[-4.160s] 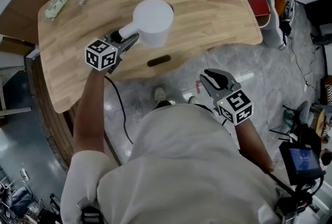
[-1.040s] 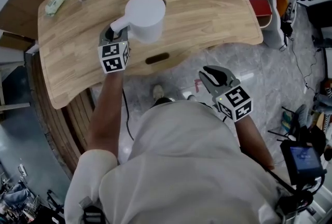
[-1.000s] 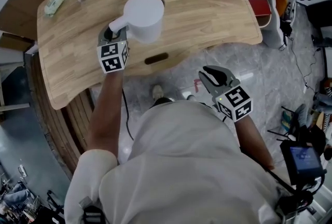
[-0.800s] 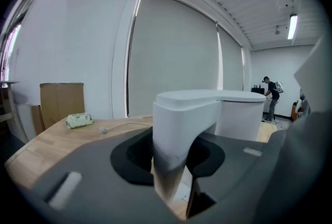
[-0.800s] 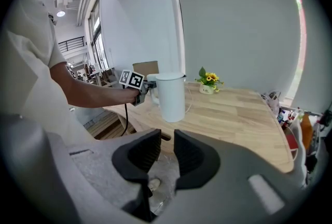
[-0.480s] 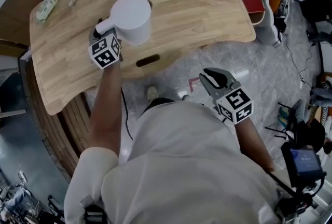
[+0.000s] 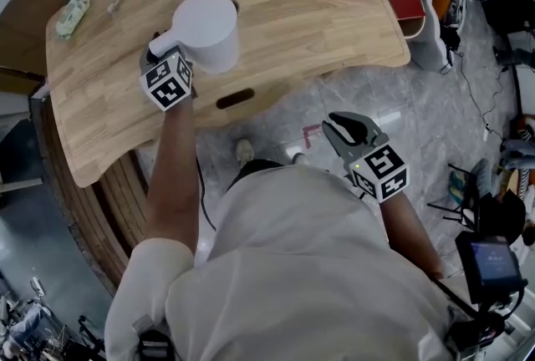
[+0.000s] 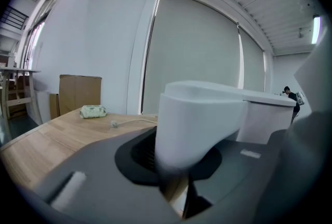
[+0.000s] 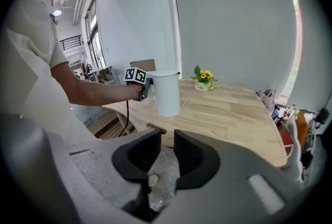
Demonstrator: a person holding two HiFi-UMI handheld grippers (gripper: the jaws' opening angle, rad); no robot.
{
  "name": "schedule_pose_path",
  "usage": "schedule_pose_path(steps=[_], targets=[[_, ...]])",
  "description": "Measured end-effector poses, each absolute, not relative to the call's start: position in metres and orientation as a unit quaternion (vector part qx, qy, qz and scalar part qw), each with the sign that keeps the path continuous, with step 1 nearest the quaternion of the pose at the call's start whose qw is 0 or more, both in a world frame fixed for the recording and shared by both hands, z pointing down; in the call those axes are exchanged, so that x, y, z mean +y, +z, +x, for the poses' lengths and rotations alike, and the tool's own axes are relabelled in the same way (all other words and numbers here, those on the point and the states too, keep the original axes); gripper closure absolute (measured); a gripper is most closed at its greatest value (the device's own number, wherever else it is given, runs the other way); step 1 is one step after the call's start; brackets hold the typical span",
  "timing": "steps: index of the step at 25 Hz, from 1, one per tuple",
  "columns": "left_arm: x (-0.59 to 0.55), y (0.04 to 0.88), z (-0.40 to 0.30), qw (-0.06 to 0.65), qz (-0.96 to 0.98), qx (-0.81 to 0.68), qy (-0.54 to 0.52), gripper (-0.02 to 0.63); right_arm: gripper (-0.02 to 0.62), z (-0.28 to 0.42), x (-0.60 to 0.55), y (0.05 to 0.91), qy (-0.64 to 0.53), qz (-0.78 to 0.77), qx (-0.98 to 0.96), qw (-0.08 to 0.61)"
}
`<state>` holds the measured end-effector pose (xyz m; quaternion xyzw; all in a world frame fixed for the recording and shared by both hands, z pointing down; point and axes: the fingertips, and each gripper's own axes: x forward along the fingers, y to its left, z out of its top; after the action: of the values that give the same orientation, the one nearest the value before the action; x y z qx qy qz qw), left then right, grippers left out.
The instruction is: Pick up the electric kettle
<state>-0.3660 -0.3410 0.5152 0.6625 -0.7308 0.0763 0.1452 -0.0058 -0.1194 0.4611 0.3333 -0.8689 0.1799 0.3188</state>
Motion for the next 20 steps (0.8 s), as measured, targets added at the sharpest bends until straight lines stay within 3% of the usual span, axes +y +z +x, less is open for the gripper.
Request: schedule_pose_path(steps=[20], targets=[[-0.334,0.469,-0.386,0.144,0.613,-0.776,0.015,0.529,0.529,0.012,-0.114,0.464,0.185,0.332,-0.869,0.316]])
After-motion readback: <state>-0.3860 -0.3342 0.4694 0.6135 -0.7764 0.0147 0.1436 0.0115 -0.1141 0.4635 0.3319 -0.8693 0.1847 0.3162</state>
